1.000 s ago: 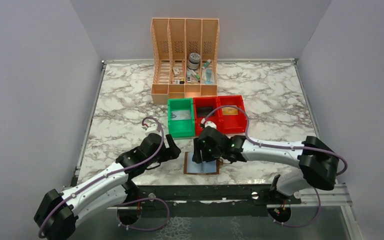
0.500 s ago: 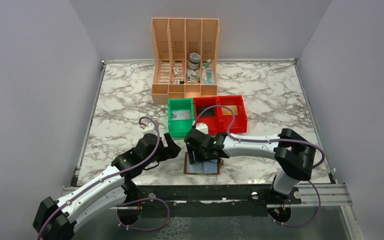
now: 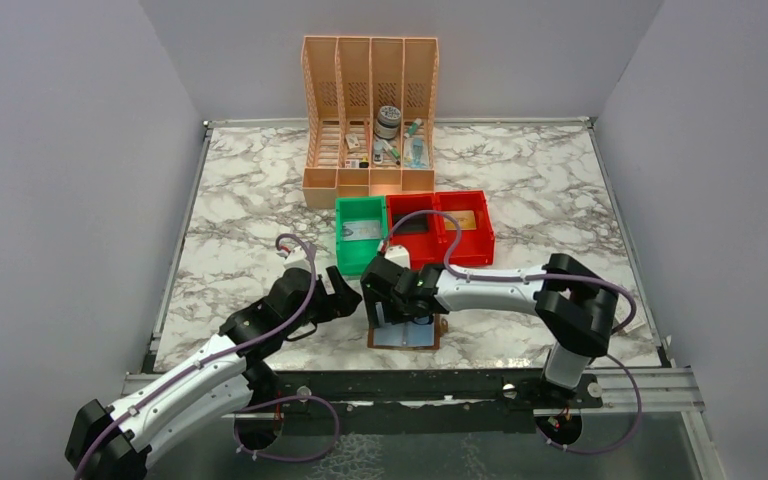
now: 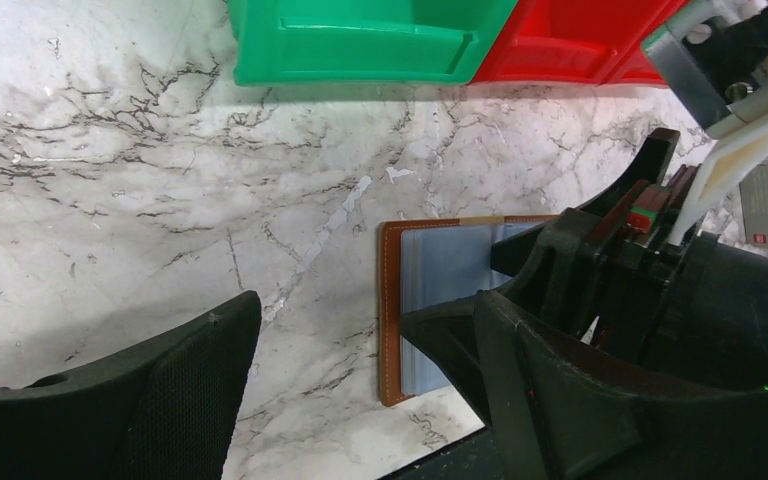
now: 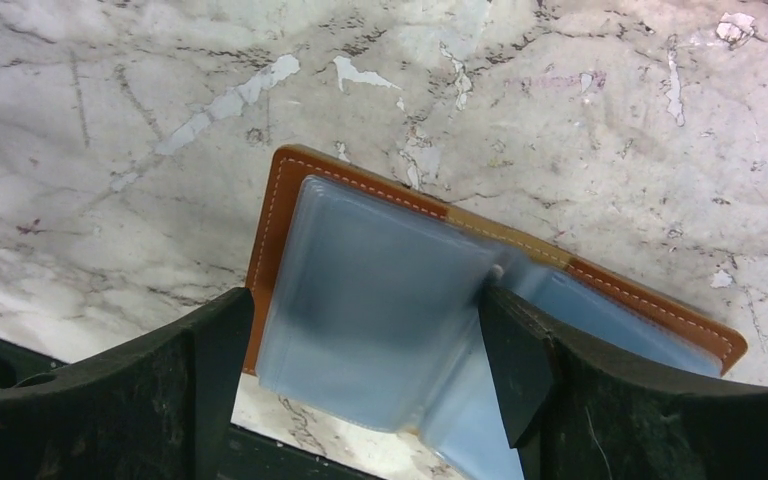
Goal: Take the credit cards out of the card holder
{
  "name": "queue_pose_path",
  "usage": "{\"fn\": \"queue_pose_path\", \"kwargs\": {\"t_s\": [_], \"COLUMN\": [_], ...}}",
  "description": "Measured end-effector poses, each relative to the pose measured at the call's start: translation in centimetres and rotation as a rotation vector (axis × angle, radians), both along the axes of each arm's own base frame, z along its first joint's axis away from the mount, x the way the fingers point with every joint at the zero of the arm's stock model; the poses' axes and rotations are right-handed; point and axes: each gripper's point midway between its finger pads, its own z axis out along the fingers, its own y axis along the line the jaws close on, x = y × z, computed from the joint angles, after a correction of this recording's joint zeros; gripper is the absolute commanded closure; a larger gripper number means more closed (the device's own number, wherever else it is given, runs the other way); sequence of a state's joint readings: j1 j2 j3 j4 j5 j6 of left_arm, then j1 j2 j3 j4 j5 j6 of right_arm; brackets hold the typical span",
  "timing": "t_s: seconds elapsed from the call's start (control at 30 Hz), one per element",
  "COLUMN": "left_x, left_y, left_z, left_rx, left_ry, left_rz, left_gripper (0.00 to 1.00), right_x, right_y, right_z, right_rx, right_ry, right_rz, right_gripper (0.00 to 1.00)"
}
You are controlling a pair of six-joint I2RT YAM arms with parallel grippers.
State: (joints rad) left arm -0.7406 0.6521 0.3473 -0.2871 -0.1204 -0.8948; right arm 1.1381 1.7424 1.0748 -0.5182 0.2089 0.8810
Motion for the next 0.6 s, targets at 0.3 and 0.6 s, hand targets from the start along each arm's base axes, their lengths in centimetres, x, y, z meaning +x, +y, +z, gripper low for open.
{"fn": "queue_pose_path", "kwargs": {"t_s": [0.3, 0.6], "left_x": [-0.15, -0.48], "left_y": [0.12, -0.39], "left_z": [-0.22, -0.65], "left_rx": [0.007, -0.008], "left_ry": [0.009, 0.032], "left_rz": [0.0, -0.02], "left_gripper": [0.2, 0.21], "right_x": [0.46, 0.09], "right_y": [-0.22, -0.39], "right_z": [-0.54, -0.51], "right_rx": [-0.027, 0.014], "right_ry": [-0.02, -0.027], "right_rz": [-0.011, 0.014], "right_gripper": [0.37, 0.45]}}
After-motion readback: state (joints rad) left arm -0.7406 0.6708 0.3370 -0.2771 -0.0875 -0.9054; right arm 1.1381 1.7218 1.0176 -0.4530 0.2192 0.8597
